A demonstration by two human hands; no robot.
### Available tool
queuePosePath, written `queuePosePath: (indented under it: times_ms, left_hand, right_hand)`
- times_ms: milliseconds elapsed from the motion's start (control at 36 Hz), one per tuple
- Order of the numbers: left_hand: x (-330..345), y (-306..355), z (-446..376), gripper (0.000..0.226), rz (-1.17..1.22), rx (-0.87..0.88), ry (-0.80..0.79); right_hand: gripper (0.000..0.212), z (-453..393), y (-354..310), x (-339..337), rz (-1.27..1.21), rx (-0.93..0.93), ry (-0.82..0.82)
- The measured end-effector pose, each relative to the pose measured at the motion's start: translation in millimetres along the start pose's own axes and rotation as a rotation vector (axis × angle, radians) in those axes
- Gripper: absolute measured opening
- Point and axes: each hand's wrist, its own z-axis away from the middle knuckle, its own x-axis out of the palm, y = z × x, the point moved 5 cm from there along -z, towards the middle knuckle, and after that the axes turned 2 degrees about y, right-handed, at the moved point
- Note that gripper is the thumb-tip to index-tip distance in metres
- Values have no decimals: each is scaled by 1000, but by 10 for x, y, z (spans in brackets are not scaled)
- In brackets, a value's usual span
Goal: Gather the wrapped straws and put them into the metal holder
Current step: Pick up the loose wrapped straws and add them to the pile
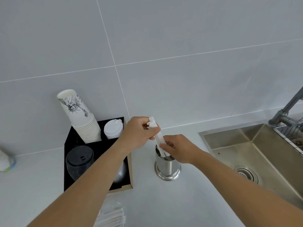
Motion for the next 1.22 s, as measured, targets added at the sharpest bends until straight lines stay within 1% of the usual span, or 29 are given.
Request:
queuePosePath:
  times_ms: [111, 222, 278, 417, 500, 528, 583, 611, 694, 750, 806, 889, 1000, 1111, 1167, 1222]
  left_hand:
    - [51, -25, -7, 10, -50, -11, -17]
    - [111, -116, 47, 39, -59, -70, -34]
    - [142, -185, 66, 42, -62, -82, -47]
    - [218, -393, 151, 31, -77, -61, -83]
    - [244, -534, 206, 29, -124, -91, -83]
    - [252, -571, 223, 29, -135, -101, -90]
    - [269, -622, 257, 27, -150, -123, -114]
    - [277, -643, 270, 25, -158, -136, -127]
    - [261, -669, 300, 10, -179, -159, -110]
    - [231, -676, 314, 6, -193, -164, -83]
    - [205, -689, 331, 7, -202, -180, -68]
    - [185, -700, 358, 12, -163, -200, -55]
    - [143, -693, 377, 17, -92, -233, -29]
    - [94, -701, 406, 15, -48, -258, -7]
    - [55, -713, 441, 13, -27, -271, 15]
    - [16, -718, 501, 7, -14, -288, 25]
  right_hand:
    - [27, -27, 4, -38, 36, 5, -9]
    - [26, 0, 50, -3, 43, 20, -49]
    - [22, 17, 72, 32, 68, 34, -76]
    - [14, 31, 76, 94, 58, 43, -109]
    - [32, 24, 56, 105, 51, 37, -106]
    - [30, 28, 56, 117, 46, 42, -119]
    - [17, 47, 55, 135, 44, 49, -145]
    - [15, 52, 69, 142, 45, 56, -156]
    - [16, 60, 91, 164, 58, 65, -198]
    - [12, 67, 96, 185, 68, 69, -230]
    - [18, 78, 90, 211, 100, 73, -262]
    - [13, 89, 82, 236, 138, 65, -284]
    - [17, 107, 61, 205, 145, 83, -281]
    - [23, 154, 30, 114, 99, 107, -238]
    - [22, 179, 32, 65, 11, 156, -205]
    - [25, 227, 16, 20, -134, 217, -170]
